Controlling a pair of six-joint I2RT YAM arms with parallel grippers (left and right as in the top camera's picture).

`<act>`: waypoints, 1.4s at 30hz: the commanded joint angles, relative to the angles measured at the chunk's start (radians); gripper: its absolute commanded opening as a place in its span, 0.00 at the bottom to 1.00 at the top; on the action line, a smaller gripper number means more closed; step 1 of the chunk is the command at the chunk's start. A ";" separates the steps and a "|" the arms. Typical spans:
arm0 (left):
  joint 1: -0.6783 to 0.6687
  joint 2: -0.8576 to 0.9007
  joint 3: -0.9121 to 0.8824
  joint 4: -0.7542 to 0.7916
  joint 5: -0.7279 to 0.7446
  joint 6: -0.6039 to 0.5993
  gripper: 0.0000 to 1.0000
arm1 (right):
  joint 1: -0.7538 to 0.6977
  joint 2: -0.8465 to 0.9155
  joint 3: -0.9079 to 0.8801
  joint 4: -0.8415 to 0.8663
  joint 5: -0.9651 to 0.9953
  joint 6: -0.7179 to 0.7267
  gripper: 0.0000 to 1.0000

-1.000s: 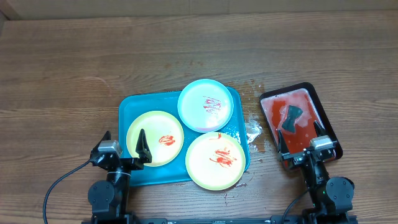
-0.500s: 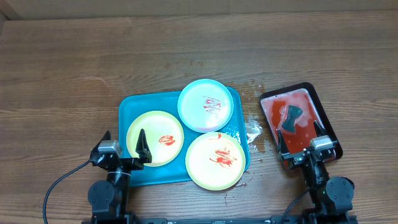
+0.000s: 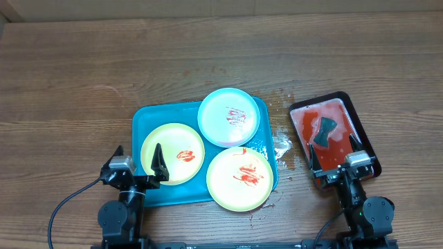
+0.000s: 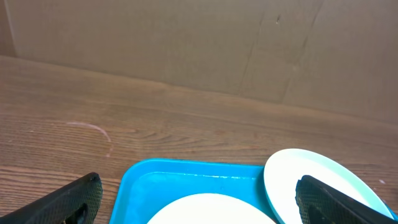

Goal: Clean dirty plates on tray and stack at the side

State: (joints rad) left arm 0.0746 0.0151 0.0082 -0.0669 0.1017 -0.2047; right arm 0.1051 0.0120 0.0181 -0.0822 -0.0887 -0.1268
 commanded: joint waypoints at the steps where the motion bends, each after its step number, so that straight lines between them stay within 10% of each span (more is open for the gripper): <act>1: 0.008 -0.010 -0.003 -0.001 0.014 -0.005 1.00 | -0.003 -0.008 -0.010 0.005 0.009 0.008 1.00; 42: 0.008 -0.010 -0.003 -0.001 0.014 -0.005 1.00 | -0.003 -0.006 0.032 0.016 -0.167 0.027 1.00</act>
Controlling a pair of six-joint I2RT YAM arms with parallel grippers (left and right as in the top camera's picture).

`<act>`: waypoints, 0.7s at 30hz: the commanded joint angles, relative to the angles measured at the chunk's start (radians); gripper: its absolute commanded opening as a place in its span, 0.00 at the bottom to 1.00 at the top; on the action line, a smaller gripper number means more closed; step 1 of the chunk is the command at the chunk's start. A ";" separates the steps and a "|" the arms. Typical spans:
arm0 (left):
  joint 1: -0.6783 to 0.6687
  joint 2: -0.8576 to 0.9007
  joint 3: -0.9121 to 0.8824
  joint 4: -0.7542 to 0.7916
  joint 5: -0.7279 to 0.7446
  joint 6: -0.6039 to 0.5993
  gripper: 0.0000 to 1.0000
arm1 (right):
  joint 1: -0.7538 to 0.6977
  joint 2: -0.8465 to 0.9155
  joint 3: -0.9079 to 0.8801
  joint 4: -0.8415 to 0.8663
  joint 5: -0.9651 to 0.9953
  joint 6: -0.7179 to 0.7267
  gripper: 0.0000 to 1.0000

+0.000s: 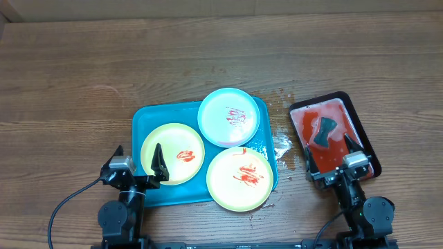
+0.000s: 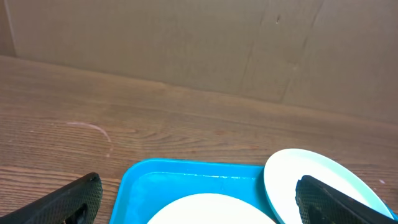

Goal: Clean dirty plates on tray and stack at the side

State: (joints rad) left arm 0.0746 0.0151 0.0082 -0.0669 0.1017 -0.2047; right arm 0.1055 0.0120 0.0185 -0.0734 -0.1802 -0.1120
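Observation:
On the blue tray lie three plates smeared with red. A yellow-green plate is at the left, a light blue plate at the back, and a yellow plate at the front right, hanging over the tray's rim. My left gripper is open at the tray's near left corner, straddling the yellow-green plate's edge. In the left wrist view its fingers flank the tray, with the light blue plate at the right. My right gripper is open over the near end of the black tray.
A black tray at the right holds red liquid and a dark sponge. Spilled drops lie on the wood between the two trays. A cardboard wall stands behind the table.
My right gripper has shifted slightly to the left over the near end of the black tray. The left gripper, plates and sponge are where they were.

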 commanded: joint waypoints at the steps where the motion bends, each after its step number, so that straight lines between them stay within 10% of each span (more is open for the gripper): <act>1: 0.008 -0.010 -0.003 -0.001 0.014 -0.005 1.00 | -0.003 -0.005 0.045 0.007 -0.086 0.012 1.00; 9: 0.008 -0.010 -0.003 -0.001 0.014 -0.005 1.00 | -0.003 0.103 0.221 -0.117 -0.095 0.034 1.00; 21: 0.008 -0.010 -0.003 -0.001 0.014 -0.005 1.00 | -0.003 0.721 0.681 -0.396 -0.307 0.035 1.00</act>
State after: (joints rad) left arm 0.0746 0.0151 0.0082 -0.0673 0.1017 -0.2047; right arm 0.1055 0.5926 0.5423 -0.3973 -0.3725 -0.0818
